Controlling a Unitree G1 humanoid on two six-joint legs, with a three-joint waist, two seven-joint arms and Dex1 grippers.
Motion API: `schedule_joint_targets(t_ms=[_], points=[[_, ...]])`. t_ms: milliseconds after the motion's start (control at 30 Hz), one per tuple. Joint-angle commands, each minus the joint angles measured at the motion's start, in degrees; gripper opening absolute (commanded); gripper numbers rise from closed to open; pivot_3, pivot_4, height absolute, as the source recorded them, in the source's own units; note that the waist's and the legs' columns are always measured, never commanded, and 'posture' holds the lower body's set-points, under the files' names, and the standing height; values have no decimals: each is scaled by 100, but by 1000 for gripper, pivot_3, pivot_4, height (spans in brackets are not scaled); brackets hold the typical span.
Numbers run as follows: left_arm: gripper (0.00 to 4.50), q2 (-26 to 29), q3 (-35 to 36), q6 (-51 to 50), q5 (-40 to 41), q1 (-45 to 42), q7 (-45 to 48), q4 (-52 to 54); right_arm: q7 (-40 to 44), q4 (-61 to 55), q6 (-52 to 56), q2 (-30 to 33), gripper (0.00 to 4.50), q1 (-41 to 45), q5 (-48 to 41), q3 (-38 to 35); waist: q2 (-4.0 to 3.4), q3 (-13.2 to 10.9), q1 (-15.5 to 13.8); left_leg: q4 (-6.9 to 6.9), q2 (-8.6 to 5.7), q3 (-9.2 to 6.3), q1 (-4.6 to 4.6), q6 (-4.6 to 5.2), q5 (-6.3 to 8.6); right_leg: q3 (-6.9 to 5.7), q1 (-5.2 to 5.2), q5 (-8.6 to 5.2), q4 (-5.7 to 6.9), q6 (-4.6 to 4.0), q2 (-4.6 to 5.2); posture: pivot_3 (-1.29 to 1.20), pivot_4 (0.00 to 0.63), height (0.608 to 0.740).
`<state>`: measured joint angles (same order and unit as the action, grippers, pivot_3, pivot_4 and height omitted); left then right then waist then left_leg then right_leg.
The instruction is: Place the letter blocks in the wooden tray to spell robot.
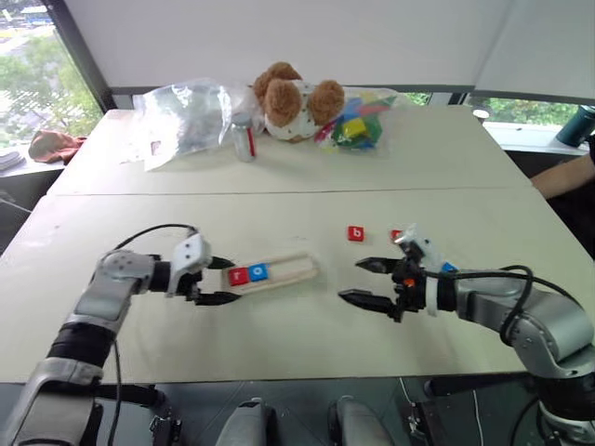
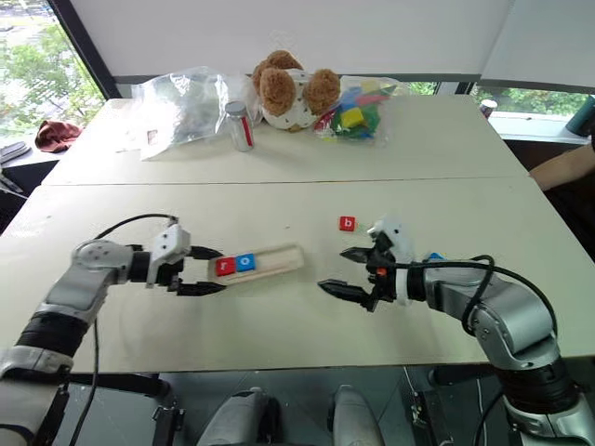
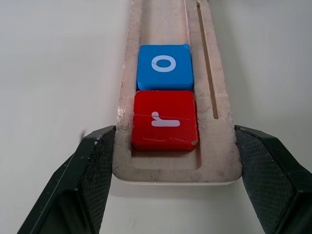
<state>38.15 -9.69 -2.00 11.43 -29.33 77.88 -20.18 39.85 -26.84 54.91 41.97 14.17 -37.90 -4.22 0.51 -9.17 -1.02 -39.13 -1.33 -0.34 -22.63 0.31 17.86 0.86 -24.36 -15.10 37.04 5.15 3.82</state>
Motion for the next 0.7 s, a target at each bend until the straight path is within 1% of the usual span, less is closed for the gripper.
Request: schedule_joint_targets(t_ms=[33, 200, 333, 433, 467, 500, 533, 700], points=[[3331, -290, -265, 259, -167, -571, 194, -155, -392, -11, -194, 99, 4500, -233, 329, -442, 1, 0, 7, 0, -2, 1, -1, 0, 0, 1, -1, 0, -2, 0, 0, 0, 150, 740], [3331, -907, -558, 859, -562, -1314, 200, -1411, -676, -207, -304, 111, 4500, -623, 599, -563, 1, 0, 75, -1, -1, 8, -1, 3, -1, 7, -7, 0, 3, 2, -20, 0, 150, 740], [3331, -1213, -601, 1158, -700, -1541, 263, -2033, -1023, -239, -341, -45, 4500, -649, 754, -612, 2, -1, 163, -1, 2, 11, 2, 5, -1, 3, -8, 0, 11, 4, -31, 0, 150, 740], [3331, -1319, -630, 1293, -776, -1581, 319, -2291, -1287, -221, -364, -188, 4500, -595, 900, -561, 4, -2, 159, -3, 2, 11, 3, 5, -2, 2, -7, 0, 14, 4, -34, 0, 150, 740], [3736, -1331, -627, 1289, -778, -1577, 358, -2329, -1373, -202, -355, -245, 4500, -555, 927, -551, 4, -2, 159, -4, 2, 11, 3, 5, -2, 1, -7, 0, 14, 4, -35, 0, 150, 740], [4244, -1340, -620, 1296, -787, -1574, 365, -2373, -1446, -178, -332, -313, 4500, -495, 933, -541, 4, -2, 159, -4, 1, 11, 3, 5, -2, 1, -6, 0, 14, 4, -35, 0, 150, 740], [4480, -1347, -605, 1326, -794, -1560, 351, -2396, -1503, -173, -313, -371, 4500, -452, 931, -534, 4, -2, 157, -5, 0, 11, 3, 5, -2, 2, -6, 0, 14, 4, -35, 0, 150, 740], [4480, -1283, -456, 1304, -722, -1402, 206, -2207, -1882, 1, -303, -726, 4500, -126, 1165, -248, 4, -2, 162, -6, 0, 11, 5, 5, -2, 2, -5, 0, 16, 5, -34, 0, 150, 740]])
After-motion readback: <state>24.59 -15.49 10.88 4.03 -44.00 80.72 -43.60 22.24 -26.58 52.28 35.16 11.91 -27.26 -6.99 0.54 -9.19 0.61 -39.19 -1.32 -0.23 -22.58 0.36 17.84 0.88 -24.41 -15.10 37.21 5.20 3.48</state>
